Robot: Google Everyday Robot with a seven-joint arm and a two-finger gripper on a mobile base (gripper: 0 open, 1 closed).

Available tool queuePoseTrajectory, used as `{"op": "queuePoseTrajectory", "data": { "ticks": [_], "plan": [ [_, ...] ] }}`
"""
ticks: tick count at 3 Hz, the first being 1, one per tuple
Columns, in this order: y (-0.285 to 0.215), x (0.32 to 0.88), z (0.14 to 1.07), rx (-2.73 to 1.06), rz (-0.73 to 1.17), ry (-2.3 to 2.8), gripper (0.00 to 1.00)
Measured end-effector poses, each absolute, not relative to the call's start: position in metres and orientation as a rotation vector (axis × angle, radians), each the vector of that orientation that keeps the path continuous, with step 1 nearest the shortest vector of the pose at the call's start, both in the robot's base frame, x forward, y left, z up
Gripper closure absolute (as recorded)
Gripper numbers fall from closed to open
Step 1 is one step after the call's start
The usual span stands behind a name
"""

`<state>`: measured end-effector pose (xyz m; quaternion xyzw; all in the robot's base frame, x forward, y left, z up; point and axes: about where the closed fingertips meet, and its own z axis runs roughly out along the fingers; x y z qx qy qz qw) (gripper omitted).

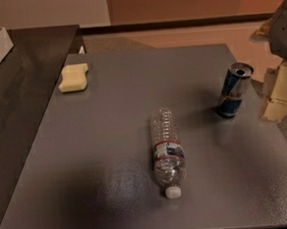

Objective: Place water bottle upright

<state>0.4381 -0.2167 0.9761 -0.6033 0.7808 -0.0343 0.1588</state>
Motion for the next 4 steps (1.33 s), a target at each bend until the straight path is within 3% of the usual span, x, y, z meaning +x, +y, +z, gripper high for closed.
{"op": "queuePoseTrajectory", "data": {
  "ticks": [2, 4],
  "plan": [
    [-0.204, 0.439, 0.974, -1.808, -0.076, 2.161, 0.00],
    [-0.132, 0.442, 0.964, -2.155, 0.008, 1.776, 0.00]
  ]
}}
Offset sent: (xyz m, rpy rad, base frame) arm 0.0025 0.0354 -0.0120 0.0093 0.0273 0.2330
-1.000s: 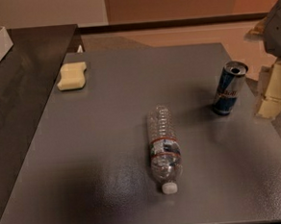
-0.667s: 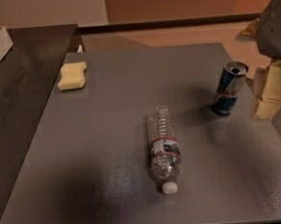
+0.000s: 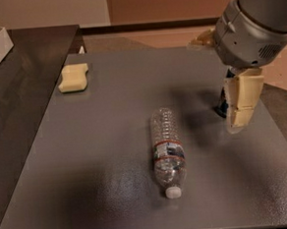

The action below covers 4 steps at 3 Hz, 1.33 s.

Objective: Place water bottle upright

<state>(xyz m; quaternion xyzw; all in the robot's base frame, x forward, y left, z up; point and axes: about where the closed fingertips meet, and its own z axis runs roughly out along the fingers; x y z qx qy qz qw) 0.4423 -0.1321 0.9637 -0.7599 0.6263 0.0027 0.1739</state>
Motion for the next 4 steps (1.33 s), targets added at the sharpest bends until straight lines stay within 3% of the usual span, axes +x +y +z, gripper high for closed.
{"op": "queuePoseTrajectory", "data": {
  "ticks": [2, 4],
  "plan": [
    [-0.066, 0.437, 0.943, -2.465, 0.045, 1.241, 0.00],
    [-0.046, 0.428, 0.910, -2.777, 0.029, 0.700, 0.00]
  ]
}}
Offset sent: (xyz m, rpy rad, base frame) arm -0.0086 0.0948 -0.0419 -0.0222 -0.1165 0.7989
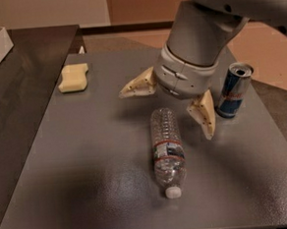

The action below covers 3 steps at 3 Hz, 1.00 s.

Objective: Place water bottle upright

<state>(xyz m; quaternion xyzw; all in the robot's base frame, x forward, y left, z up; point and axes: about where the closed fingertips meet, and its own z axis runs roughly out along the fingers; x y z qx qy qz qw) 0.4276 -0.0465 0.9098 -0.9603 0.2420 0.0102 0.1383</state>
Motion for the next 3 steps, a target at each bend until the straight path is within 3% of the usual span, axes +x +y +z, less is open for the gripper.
{"op": "queuePoseTrajectory", "data": {
  "ticks": [3],
  "plan": [
    [-0.068, 0.406, 0.860, -2.997, -0.071, 0.185, 0.00]
  ]
}}
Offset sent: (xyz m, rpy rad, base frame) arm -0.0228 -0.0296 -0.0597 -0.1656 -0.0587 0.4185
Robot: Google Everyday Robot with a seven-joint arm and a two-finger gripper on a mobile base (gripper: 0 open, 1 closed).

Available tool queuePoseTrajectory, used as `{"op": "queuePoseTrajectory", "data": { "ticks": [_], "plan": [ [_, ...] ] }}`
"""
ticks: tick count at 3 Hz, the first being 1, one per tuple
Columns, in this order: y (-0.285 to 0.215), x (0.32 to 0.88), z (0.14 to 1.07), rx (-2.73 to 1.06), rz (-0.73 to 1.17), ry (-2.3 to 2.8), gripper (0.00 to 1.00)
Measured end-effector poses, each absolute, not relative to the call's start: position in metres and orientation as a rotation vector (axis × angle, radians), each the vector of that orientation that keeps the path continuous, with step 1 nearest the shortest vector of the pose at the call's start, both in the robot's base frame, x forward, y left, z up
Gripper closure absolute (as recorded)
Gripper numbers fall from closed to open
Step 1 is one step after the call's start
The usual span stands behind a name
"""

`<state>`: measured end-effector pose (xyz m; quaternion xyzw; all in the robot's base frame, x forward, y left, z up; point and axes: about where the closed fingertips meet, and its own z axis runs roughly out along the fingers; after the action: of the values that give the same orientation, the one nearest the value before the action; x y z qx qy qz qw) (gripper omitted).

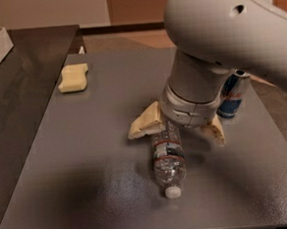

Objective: Place water bottle upright

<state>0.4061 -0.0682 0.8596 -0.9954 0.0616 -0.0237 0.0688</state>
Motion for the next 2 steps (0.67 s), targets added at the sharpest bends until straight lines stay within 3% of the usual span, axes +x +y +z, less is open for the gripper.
{"op": "queuePoseTrajectory", "data": {
  "ticks": [2],
  "plan": [
    [-0.069, 0.392, 0.834, -3.111, -0.148, 0.045, 0.00]
  ]
}}
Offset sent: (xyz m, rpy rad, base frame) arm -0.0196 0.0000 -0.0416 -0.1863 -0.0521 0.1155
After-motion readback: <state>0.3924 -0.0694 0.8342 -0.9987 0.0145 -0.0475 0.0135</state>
